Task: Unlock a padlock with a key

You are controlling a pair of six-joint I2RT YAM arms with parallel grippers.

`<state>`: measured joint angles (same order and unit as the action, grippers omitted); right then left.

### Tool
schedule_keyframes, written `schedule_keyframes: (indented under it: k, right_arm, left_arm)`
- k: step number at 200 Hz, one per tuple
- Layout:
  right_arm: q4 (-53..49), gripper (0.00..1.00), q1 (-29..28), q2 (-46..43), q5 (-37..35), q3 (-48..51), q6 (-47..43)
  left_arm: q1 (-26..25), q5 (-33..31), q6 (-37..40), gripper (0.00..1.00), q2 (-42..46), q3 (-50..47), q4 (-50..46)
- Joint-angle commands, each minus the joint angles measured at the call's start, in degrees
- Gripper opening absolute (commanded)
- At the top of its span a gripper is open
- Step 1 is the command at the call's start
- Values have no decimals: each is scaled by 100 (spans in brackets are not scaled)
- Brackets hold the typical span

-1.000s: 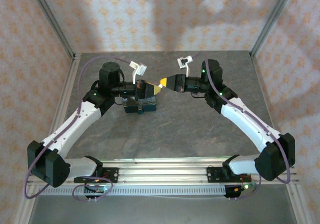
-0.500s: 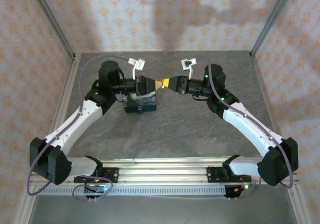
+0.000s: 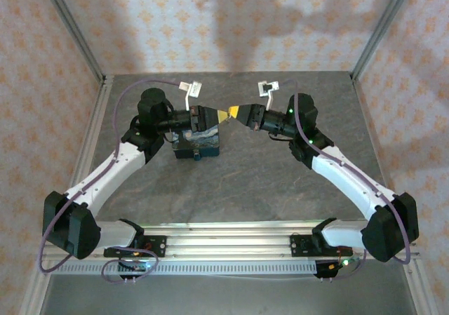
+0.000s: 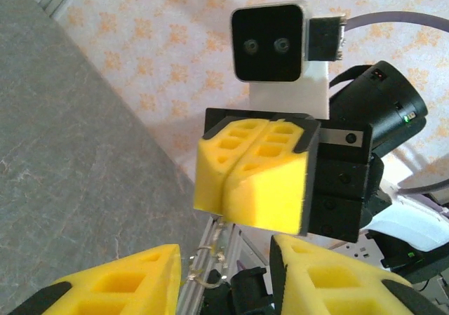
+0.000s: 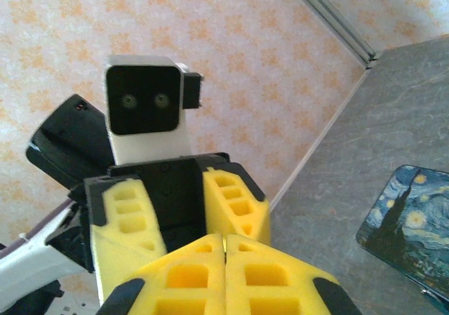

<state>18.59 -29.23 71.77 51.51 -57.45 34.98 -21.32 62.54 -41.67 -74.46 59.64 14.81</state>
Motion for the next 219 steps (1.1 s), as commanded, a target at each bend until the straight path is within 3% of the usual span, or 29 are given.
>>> schedule_keyframes:
  k: [1, 110, 151, 219]
  right_arm:
    - [479, 0, -47, -93, -62, 22, 114]
    - [620, 0, -204, 65, -131, -12, 208]
    - [603, 0, -223, 68, -165, 0, 193]
    - [269, 0, -232, -21, -472, -1, 56]
  left_arm:
    - [32, 19, -152, 39, -43, -64, 406]
    - [14, 223, -124, 24, -54, 31, 361]
    - [14, 250, 63, 0, 26, 56, 157]
    - [102, 1, 797, 0, 250, 200, -959]
